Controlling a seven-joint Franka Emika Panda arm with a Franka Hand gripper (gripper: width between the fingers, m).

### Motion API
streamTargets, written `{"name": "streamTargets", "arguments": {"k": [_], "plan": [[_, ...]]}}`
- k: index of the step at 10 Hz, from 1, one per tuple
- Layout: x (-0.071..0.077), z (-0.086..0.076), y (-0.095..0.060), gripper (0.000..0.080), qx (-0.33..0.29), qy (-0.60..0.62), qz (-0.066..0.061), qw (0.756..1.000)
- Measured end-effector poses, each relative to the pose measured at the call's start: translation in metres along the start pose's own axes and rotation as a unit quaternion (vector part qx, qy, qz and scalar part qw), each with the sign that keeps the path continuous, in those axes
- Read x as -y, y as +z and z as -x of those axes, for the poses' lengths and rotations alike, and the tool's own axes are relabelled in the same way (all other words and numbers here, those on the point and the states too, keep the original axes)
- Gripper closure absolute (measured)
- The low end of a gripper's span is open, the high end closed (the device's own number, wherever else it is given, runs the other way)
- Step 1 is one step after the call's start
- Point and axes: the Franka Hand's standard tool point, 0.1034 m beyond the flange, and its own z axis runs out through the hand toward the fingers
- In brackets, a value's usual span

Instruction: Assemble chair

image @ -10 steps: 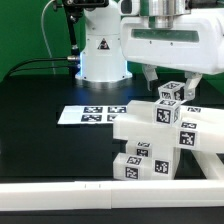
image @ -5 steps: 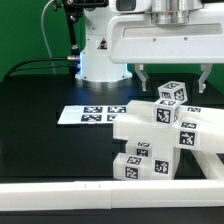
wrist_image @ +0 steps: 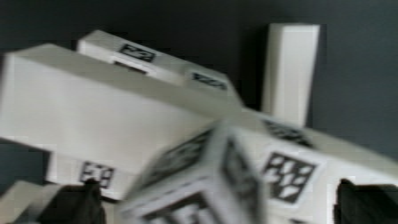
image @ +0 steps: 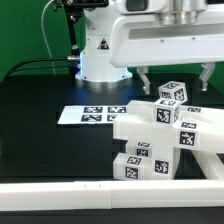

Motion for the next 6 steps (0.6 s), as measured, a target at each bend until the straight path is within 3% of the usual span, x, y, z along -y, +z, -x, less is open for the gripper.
{"name": "streamTargets", "arguments": {"k": [3,4,5,6], "plan": [[-0.0017,0.0011,0.0013,0.0173,0.002,0.005,0.002,1.0],[-0.0019,0.0011,0.0014,0.0386,0.002,0.008,0.002,1.0],[-0.0017,0.0013,0.0017,0.0386,0.002,0.053,0.001,0.999],[-0.0015,0.0014,0.0018,0.052,0.002,0.094,0.001,0.996]]}}
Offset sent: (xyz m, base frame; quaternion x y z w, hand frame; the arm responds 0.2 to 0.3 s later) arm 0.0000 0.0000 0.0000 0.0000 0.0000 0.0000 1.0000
